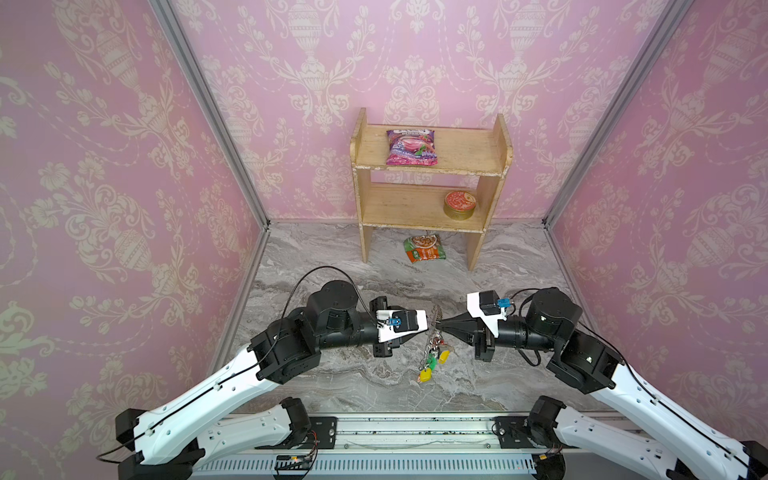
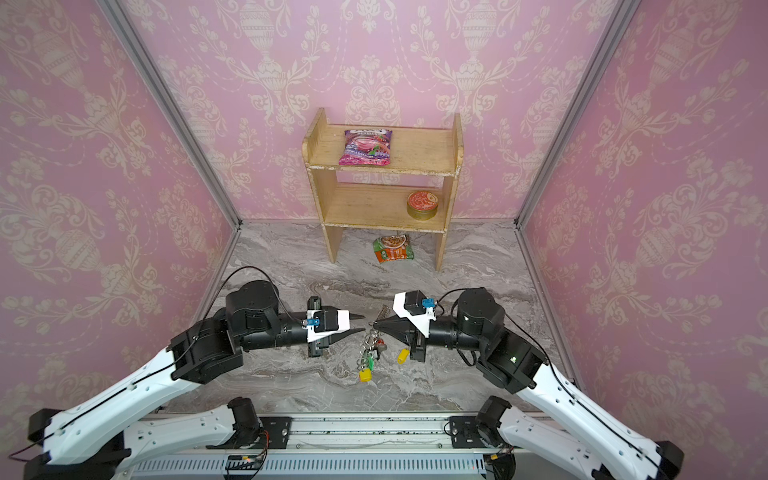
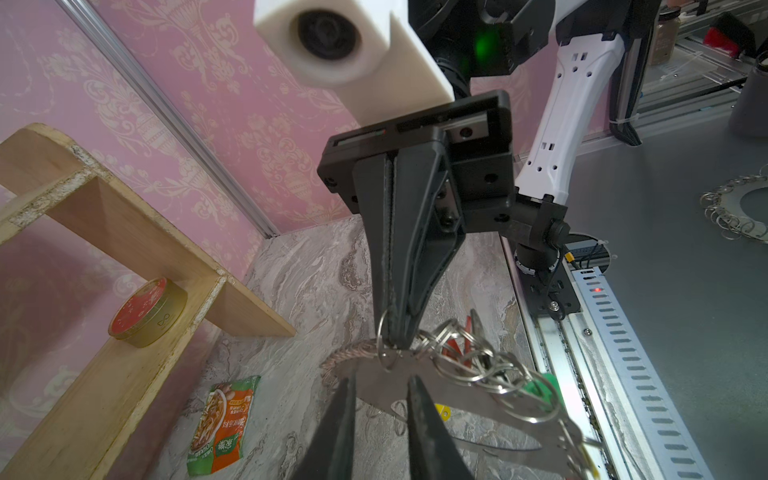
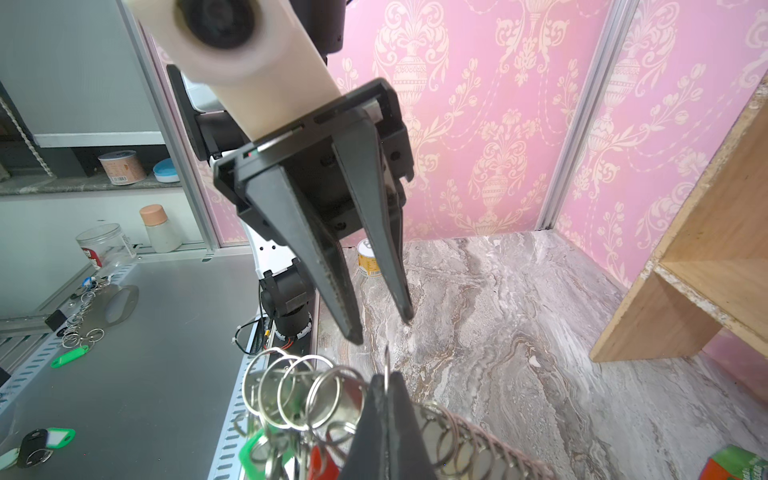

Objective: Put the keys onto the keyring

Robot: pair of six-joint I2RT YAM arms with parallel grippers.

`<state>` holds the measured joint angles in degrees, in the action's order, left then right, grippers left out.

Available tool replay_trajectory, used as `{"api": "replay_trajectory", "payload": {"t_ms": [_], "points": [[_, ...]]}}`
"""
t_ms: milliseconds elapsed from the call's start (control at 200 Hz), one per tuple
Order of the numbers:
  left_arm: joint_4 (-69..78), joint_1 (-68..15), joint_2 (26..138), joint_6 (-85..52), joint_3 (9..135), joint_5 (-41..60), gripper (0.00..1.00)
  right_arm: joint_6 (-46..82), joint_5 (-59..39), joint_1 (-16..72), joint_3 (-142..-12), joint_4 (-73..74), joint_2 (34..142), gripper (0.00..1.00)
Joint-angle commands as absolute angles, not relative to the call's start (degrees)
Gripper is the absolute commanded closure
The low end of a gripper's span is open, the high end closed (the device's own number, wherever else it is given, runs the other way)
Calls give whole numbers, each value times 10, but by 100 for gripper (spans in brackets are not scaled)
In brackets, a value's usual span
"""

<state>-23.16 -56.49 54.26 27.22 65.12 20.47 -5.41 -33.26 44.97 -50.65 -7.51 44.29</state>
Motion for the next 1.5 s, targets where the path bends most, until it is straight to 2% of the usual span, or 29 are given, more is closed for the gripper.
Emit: {"api": "replay_trajectory", "payload": {"t_ms": [0,215,525,806,936,1276,1496], "points": [[-193,-569,541,240,635,217,75,-38,-345,446,-504,-35,432,100],[-155,-568,542,217,622,245,76,-38,-346,445,-504,-33,430,100],[-142,-568,549,208,616,258,87,-36,-349,444,-500,-21,429,100],[-142,-568,548,204,610,257,87,-34,-343,444,-497,-14,420,100],[-142,-568,547,204,608,252,83,-32,-341,444,-494,-7,414,100],[-116,-568,536,198,605,252,82,-27,-347,444,-491,-6,419,100],[-107,-568,532,193,603,253,84,-27,-349,444,-490,-3,418,100]]}}
